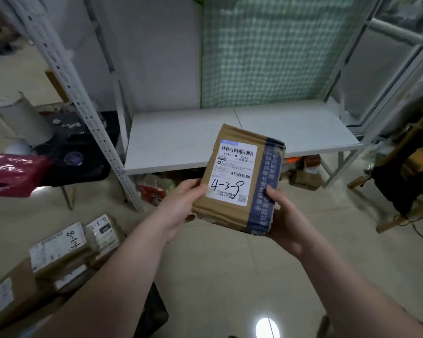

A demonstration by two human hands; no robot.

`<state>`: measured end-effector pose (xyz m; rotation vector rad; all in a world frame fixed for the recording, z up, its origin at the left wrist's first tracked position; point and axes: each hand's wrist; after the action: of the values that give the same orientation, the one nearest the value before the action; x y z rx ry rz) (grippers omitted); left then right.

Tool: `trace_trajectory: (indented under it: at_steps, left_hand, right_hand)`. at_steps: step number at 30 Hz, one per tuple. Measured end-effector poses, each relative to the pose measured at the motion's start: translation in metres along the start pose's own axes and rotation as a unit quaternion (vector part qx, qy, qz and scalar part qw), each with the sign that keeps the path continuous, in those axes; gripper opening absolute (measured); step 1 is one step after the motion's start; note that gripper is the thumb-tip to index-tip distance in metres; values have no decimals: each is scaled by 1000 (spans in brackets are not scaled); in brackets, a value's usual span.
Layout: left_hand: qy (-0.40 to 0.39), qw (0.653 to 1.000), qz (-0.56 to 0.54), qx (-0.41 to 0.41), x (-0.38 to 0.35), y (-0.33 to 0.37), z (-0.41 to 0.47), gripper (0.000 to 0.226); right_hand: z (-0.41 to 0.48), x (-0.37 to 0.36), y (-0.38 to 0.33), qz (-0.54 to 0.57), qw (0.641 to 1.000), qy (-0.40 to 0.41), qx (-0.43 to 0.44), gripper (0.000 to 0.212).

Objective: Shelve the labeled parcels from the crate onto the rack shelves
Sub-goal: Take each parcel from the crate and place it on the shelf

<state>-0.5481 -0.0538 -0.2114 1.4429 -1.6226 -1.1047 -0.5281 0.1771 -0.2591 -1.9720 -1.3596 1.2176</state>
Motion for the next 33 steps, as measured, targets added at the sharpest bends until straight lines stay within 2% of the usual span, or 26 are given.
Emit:
trace_trajectory:
  at_steps: [4,7,12,15,18,20,23,26,33]
  left_hand:
    - [44,999,8,4,7,2,10,18]
    - [69,997,37,9,24,4,25,28]
    - [100,994,19,37,54,1,63,30]
    - [114,992,1,46,72,-1,100,29]
    - [137,989,-16,57,96,1,142,13]
    - [149,986,-11,69,117,4,167,18]
    - [166,983,19,79,151,8,199,28]
    - [184,978,45,84,186,6,228,25]
    - [277,949,120,88,245,-33,286,8]
  right_hand:
    - [28,-1,-3,-12,999,-43,-2,107]
    - [50,-16,-5,-30,997,-71,-15,101]
    - [100,-38,-14,-63,995,-70,-32,71]
    - [143,-52,-24,-97,991,-76,-47,79]
    - [194,-71,-32,-125,987,-81,-65,94]
    - [225,-89,-37,-141,981,-101,-87,100]
    - [268,-121,-41,-173,971,-128,-104,89]
    - [308,-152,-36,-207,960,-143,-121,81]
    - [404,-198,-11,-296,929,-174,-140,102]
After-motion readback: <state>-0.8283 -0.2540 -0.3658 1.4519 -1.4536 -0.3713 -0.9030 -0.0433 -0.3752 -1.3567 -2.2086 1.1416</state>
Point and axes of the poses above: each hand's wrist, its own z-axis towards the middle knuckle, its own x-axis out of the back of the hand, y = z × x, and after that the axes turned 1 degree about -x, right-handed
